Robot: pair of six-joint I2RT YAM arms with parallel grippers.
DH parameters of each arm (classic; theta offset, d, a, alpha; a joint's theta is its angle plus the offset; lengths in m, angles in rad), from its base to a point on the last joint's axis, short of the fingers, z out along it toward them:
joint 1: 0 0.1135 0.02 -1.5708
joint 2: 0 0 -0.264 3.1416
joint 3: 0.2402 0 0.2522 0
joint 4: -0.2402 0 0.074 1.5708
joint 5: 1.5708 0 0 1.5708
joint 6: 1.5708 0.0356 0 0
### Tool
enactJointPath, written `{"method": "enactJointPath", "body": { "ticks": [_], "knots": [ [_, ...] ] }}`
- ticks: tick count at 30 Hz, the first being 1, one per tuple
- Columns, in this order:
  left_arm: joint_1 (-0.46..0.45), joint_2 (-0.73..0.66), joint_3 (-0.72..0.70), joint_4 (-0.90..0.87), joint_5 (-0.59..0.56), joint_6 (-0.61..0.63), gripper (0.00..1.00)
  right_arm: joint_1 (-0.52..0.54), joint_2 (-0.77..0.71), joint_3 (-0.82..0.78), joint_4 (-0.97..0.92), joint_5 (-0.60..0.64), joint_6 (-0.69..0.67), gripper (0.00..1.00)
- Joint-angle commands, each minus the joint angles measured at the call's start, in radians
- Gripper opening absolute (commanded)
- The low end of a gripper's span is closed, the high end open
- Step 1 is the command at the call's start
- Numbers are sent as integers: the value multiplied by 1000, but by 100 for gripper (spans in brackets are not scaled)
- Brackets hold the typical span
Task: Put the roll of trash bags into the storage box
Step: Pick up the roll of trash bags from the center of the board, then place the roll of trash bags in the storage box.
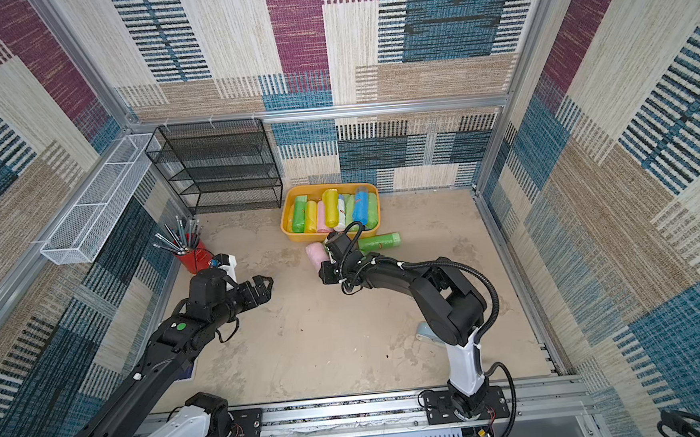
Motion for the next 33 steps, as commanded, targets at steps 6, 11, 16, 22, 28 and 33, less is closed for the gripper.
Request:
{"method": "enactJointPath", "body": {
  "ticks": [6,11,16,22,28,33],
  "knots": [
    [3,-14,-7,2,-14,14,99,0,-162,-156,157,0,117,24],
    [3,-25,-30,43,12,3,99,-6,-213,-141,144,8,124,22],
    [1,-48,-32,57,31,-5,98,-42,-232,-113,175,-9,161,19],
    [-6,-55,-43,91,59,-16,99,-143,-206,-39,203,1,110,16],
    [-38,-54,-45,94,52,-16,99,-198,-163,76,150,129,-14,16],
    [-42,-25,-31,88,29,-35,98,-226,-90,174,102,137,-52,14]
  ]
}}
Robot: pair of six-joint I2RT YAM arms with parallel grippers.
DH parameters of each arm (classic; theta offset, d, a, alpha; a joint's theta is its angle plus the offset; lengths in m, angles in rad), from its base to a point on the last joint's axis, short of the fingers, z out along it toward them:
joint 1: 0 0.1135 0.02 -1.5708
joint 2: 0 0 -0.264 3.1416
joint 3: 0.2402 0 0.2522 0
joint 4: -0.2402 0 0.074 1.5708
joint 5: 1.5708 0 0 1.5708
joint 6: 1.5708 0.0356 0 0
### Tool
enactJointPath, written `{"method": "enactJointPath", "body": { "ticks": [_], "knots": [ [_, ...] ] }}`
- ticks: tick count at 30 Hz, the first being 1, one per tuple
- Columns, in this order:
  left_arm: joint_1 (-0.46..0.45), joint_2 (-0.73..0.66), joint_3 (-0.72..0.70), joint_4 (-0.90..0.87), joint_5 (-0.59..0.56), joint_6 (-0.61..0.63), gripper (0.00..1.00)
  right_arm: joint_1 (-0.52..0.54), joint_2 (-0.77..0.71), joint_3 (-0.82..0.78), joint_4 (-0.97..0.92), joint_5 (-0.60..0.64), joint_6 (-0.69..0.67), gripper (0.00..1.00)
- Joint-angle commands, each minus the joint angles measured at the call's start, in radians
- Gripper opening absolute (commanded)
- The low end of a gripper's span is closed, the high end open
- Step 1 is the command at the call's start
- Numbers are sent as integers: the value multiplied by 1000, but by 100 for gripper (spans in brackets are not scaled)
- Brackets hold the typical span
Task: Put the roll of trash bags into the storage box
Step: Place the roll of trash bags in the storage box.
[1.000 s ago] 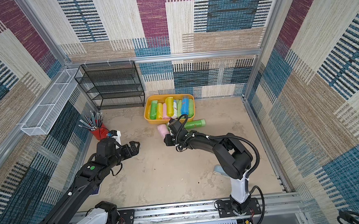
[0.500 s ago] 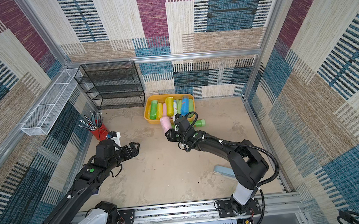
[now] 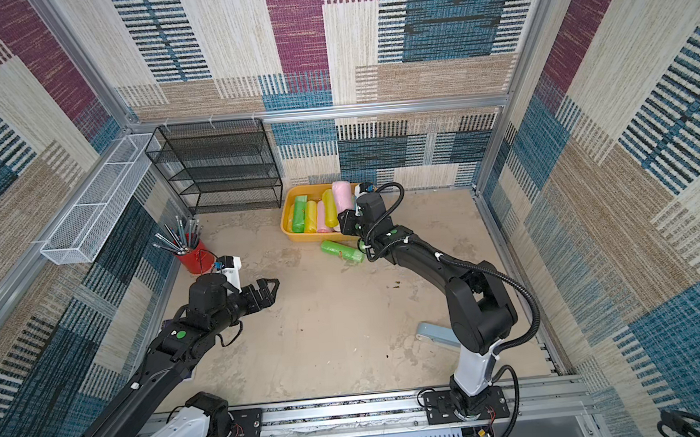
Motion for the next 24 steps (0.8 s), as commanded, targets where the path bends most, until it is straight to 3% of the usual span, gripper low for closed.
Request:
{"method": "enactJointPath", "body": {
  "ticks": [1,11,16,24],
  "knots": [
    [1,30,18,21,-27,-18,98,-11,38,51,-15,28,-53,14],
    [3,40,78,79,-40,-26,99,-25,257,287,-115,5,-63,12],
    [15,123,162,42,-33,-10,99,-31,349,390,-155,23,-37,11],
    [27,171,189,62,-36,-21,98,-35,462,554,-284,43,-32,18]
  ]
}}
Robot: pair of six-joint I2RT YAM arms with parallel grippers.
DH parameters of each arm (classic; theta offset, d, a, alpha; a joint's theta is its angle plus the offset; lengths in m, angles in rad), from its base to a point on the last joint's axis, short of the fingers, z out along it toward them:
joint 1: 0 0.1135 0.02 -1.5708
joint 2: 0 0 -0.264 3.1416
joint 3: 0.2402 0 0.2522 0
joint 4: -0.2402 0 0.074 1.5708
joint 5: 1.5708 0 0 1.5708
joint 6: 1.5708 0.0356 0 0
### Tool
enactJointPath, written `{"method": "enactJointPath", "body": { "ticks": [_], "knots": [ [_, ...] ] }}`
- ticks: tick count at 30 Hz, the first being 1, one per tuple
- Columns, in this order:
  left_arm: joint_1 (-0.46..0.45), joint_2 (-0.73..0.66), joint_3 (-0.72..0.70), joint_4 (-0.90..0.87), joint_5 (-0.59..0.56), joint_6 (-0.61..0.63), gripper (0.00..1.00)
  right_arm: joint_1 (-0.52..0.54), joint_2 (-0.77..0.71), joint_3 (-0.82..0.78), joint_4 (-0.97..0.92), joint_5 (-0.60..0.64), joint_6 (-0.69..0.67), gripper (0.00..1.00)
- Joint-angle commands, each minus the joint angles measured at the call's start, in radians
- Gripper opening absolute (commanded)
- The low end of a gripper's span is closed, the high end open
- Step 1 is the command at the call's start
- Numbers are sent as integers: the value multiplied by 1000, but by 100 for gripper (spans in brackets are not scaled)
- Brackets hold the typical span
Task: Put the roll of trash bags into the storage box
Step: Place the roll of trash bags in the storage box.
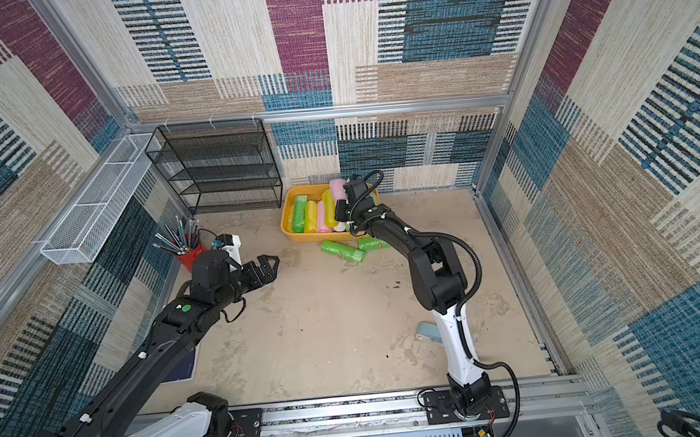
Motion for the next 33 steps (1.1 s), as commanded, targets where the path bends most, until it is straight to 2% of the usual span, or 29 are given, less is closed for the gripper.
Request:
{"method": "enactJointPath", "body": {
  "ticks": [1,5,8,13,14,22,26,33],
  "knots": [
    [10,7,6,41,-15,-12,98,-1,26,46,-51,31,13,23],
    [27,51,-2,61,18,-25,98,-1,32,47,-74,49,-10,44],
    [30,64,21,32,25,-15,98,-1,19,46,-94,77,-21,64],
    [36,63,17,63,37,-14,98,-1,-40,33,-89,39,-51,90],
    [38,66,12,70,42,-15,98,0,-55,26,-86,35,-61,99],
    [52,70,0,71,41,-22,98,16,-205,-144,-46,117,-192,99],
    [56,67,-2,70,44,-22,98,17,-261,-214,-69,58,-263,99],
    [57,74,-3,82,73,-29,98,19,-344,-372,-68,40,-400,99]
  ]
}}
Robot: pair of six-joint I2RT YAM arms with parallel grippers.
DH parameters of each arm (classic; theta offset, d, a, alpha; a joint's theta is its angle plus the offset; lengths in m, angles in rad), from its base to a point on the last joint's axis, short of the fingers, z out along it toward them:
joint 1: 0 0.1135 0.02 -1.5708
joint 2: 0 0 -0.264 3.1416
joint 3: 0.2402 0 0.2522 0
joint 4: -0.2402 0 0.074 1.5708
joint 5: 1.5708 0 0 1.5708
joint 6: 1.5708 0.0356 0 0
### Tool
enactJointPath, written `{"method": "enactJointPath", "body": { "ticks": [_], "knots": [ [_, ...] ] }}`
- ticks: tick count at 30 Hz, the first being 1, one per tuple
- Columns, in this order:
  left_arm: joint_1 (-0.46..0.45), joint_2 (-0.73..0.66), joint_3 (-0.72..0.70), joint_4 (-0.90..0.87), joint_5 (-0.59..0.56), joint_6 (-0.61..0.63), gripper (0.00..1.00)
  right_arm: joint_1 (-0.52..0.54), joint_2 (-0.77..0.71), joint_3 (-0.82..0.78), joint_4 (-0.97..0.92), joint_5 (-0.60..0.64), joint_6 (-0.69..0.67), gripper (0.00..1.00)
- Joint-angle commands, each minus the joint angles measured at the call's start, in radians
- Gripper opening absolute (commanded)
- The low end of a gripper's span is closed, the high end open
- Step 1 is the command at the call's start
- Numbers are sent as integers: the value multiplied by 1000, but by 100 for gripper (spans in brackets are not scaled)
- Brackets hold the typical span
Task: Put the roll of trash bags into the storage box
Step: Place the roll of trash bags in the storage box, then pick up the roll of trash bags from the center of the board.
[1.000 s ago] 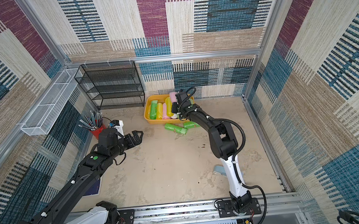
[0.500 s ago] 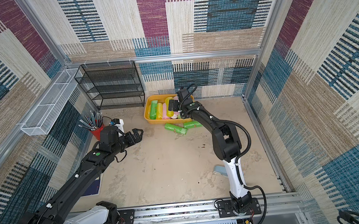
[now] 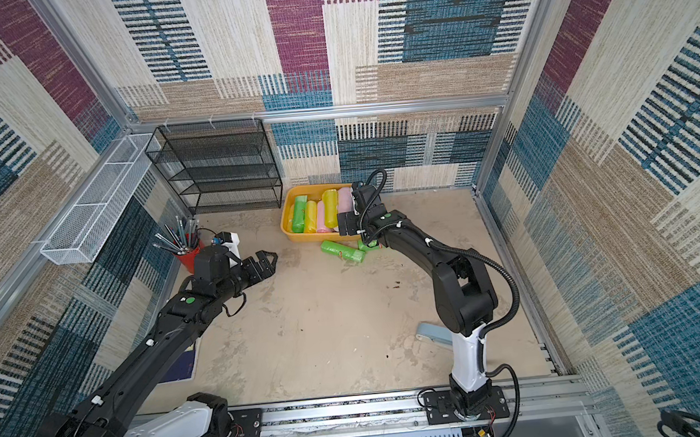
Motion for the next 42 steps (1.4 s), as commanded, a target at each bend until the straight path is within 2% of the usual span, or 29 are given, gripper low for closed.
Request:
{"method": "enactJointPath", "body": {
  "ticks": [1,5,12,28,42],
  "knots": [
    [1,4,-4,35,27,-10,98,1,-17,-24,-1,-52,-107,99],
    [1,5,-16,60,49,-24,98,1,6,-11,-42,-154,-147,87],
    [1,2,-7,48,57,-14,98,2,35,-49,-30,-174,-199,81],
    [1,17,-1,48,75,-11,98,8,112,-78,-12,-178,-211,80],
    [1,30,5,57,105,-25,98,31,181,-80,50,-268,-149,76]
  ]
}}
